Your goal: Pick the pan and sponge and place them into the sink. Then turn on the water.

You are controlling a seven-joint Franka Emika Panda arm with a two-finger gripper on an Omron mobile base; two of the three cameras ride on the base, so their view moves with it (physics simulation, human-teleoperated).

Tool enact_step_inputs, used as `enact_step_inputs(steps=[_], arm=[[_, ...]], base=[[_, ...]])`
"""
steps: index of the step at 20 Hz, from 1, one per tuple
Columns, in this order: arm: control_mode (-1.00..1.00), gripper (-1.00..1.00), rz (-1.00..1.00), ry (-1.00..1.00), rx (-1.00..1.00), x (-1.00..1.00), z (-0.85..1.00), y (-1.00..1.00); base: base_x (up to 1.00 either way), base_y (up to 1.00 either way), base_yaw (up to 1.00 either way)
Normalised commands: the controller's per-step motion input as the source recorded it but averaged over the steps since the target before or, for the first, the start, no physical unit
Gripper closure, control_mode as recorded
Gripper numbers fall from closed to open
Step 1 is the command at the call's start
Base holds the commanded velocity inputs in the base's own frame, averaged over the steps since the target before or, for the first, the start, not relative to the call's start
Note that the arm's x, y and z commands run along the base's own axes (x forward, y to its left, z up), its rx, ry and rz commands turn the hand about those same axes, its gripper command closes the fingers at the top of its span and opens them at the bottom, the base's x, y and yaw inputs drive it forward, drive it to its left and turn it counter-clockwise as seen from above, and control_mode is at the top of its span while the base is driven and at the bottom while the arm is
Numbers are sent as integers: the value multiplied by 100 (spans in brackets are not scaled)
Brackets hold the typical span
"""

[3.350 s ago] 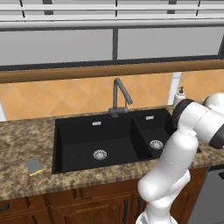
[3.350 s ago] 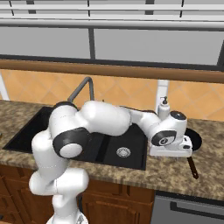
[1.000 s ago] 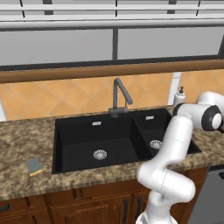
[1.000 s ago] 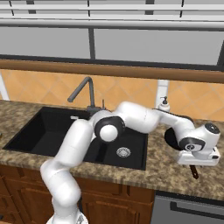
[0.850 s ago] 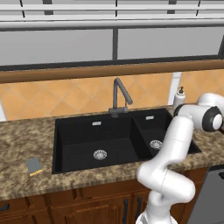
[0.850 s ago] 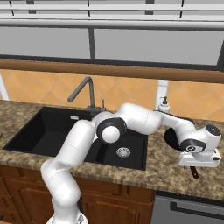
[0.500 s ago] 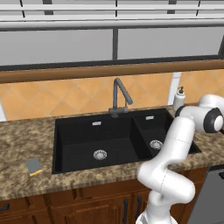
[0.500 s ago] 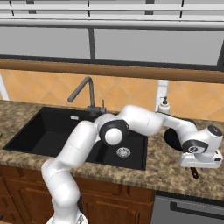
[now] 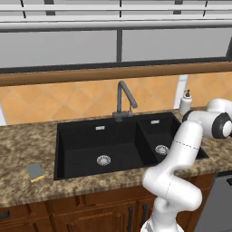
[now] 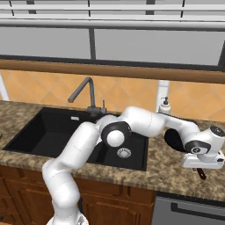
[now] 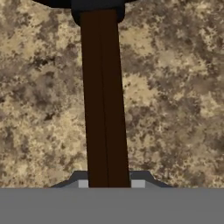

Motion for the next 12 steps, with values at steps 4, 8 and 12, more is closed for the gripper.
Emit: enact_step_inputs(steps=[4, 8, 12], arm=[[-100, 100, 1, 0, 0, -5, -3, 4], [-100, 100, 0, -7, -3, -31, 0, 41], [-100, 100, 9, -19, -6, -56, 20, 57]], base=[[0, 0, 0], [0, 0, 0], [0, 0, 0]])
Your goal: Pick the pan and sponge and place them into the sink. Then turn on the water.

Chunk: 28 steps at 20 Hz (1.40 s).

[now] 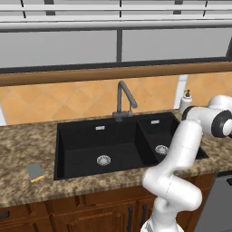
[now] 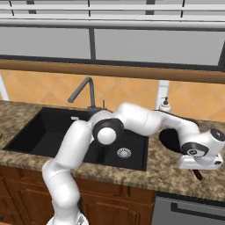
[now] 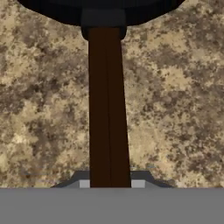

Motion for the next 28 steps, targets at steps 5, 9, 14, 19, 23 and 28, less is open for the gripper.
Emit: enact_step_inputs(steps=[5, 9, 14, 19, 23, 28], arm=[[-100, 100, 14, -32, -6, -54, 60, 54], [-100, 100, 7, -35, -9, -58, 61, 76], [-100, 100, 0, -39, -10, -56, 68, 94], [-100, 100, 11, -10, -10, -29, 61, 100], [-100, 100, 28, 8, -2, -1, 38, 85], [-100, 100, 28, 15, -2, -2, 21, 96]], base=[[0, 0, 0], [0, 0, 0], [0, 0, 0], [0, 0, 0], [0, 0, 0], [0, 0, 0]])
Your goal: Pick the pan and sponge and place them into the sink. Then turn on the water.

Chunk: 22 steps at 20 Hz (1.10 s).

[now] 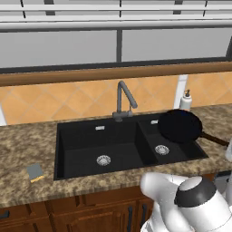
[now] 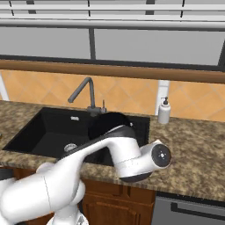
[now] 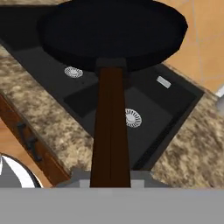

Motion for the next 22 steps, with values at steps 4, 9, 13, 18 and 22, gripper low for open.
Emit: enact_step_inputs(steps=[4, 9, 13, 18, 22], arm=[[-100, 100, 20, 14, -1, -4, 1, 100], [-100, 100, 8, 17, 0, 0, 0, 100], [-100, 100, 5, 16, 0, 0, 0, 100], [-100, 100, 6, 14, -1, 2, 0, 100], [-100, 100, 0, 10, -1, 21, 0, 91]], base=[[0, 0, 0], [0, 0, 0], [0, 0, 0], [0, 0, 0], [0, 0, 0]])
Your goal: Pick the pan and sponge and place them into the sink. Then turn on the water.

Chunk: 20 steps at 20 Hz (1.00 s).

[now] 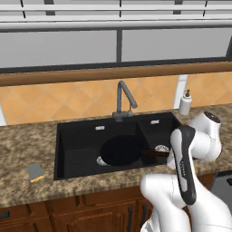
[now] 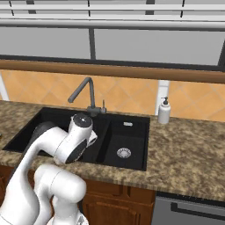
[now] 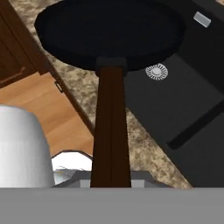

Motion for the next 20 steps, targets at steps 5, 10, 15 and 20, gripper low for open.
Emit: enact_step_inputs(steps=[5, 10, 15, 20], arm=[[-100, 100, 0, 7, 0, 44, 6, 59], [-100, 100, 0, 6, 0, 61, 4, 42], [-100, 100, 0, 1, 0, 62, -1, 39], [-100, 100, 0, 0, 0, 45, -22, 40]], base=[[0, 0, 0], [0, 0, 0], [0, 0, 0], [0, 0, 0]])
